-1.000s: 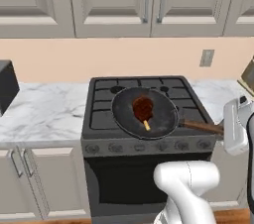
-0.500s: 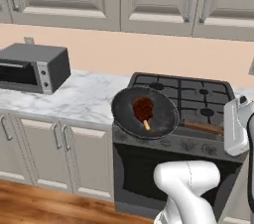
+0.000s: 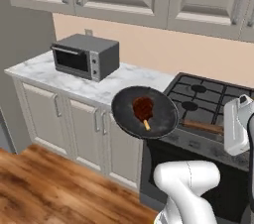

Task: Pick up the pan with the steak in it and place it on the dining table. Then place the steak on the plate.

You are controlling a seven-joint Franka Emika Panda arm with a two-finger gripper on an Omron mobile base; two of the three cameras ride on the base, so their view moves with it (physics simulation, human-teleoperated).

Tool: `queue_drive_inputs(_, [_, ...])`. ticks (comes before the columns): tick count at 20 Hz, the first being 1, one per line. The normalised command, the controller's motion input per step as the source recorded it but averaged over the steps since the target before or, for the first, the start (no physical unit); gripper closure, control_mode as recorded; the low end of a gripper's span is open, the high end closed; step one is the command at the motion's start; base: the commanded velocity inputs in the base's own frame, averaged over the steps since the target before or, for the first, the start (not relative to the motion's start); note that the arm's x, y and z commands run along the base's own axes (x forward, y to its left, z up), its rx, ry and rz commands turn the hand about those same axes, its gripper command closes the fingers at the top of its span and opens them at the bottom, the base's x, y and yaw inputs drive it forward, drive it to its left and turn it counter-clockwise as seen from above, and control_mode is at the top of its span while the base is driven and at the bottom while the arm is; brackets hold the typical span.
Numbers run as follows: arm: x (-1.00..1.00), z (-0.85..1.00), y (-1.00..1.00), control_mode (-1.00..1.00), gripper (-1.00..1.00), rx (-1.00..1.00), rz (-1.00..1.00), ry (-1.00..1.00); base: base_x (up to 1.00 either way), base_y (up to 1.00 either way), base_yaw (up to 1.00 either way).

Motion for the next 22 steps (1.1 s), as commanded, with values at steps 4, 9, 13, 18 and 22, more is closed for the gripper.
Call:
queue_drive_inputs(4, [0.00,0.00,0.00,1.00,1.00,0.00,0.00,0.00,0.00,0.00,0.50])
queue_drive_inputs(9, [0.00,0.00,0.00,1.00,1.00,0.00,0.00,0.00,0.00,0.00,0.50])
queue_drive_inputs(13, [0.00,0.00,0.00,1.00,1.00,0.00,0.00,0.00,0.00,0.00,0.50])
queue_drive_inputs(18, [0.00,0.00,0.00,1.00,1.00,0.00,0.00,0.00,0.00,0.00,0.50])
queue_drive_inputs(22, [0.00,0.00,0.00,1.00,1.00,0.00,0.00,0.00,0.00,0.00,0.50])
